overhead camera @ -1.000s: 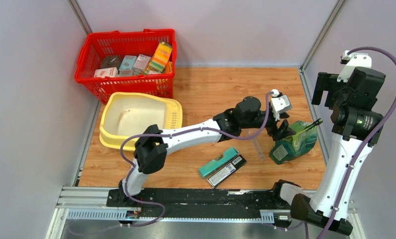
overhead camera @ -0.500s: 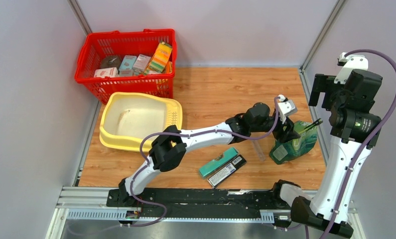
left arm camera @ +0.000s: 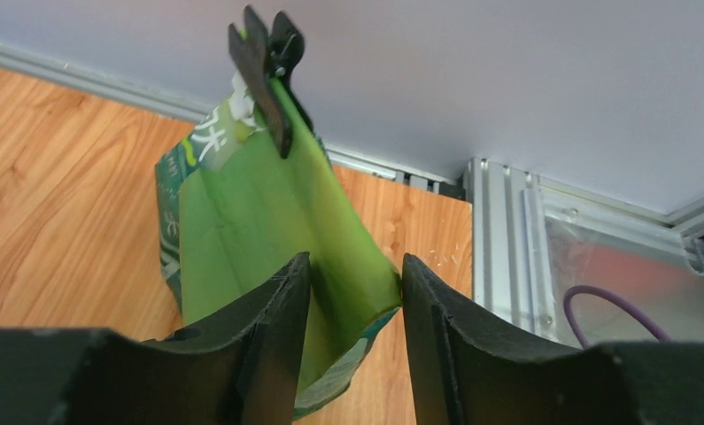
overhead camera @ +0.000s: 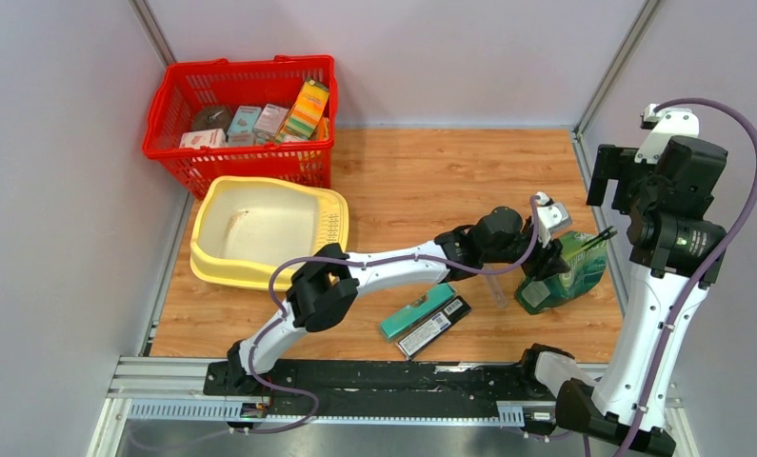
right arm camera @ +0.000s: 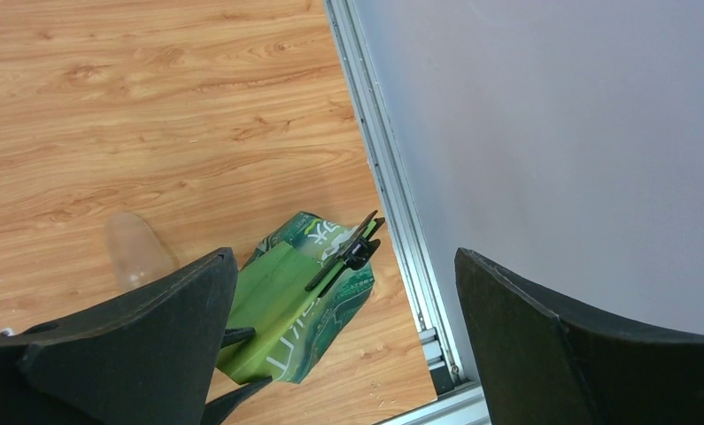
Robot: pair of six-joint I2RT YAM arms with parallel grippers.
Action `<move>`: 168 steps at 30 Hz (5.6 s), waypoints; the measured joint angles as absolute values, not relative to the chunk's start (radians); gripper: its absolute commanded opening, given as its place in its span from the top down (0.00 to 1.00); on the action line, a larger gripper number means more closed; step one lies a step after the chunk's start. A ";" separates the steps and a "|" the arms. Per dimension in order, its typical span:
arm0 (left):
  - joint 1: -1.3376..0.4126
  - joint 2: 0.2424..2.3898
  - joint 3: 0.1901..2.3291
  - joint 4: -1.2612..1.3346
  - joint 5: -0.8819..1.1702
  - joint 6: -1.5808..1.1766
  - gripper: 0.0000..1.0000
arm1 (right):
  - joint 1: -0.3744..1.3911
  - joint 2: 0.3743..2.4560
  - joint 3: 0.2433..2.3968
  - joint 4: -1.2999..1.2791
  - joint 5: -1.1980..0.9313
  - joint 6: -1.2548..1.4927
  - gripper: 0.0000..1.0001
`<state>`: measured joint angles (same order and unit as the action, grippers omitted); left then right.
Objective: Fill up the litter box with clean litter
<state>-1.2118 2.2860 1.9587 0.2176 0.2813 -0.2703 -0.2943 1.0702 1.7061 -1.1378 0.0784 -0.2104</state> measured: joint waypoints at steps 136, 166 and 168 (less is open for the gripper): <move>-0.836 2.110 1.906 -0.054 0.746 0.072 0.23 | -0.653 1.524 1.552 -1.223 -0.641 -0.482 0.00; -0.775 1.832 1.570 -0.364 0.704 0.331 1.00 | -0.204 1.589 1.192 -1.081 -1.125 -0.173 0.00; -0.754 1.794 1.542 -0.409 0.705 0.366 1.00 | -0.150 1.589 1.192 -1.063 -1.135 -0.157 0.00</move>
<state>-0.7544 1.7943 1.5417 -0.4091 0.7052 0.3656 -0.1505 1.5890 1.1919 -1.0630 -1.1351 -0.1566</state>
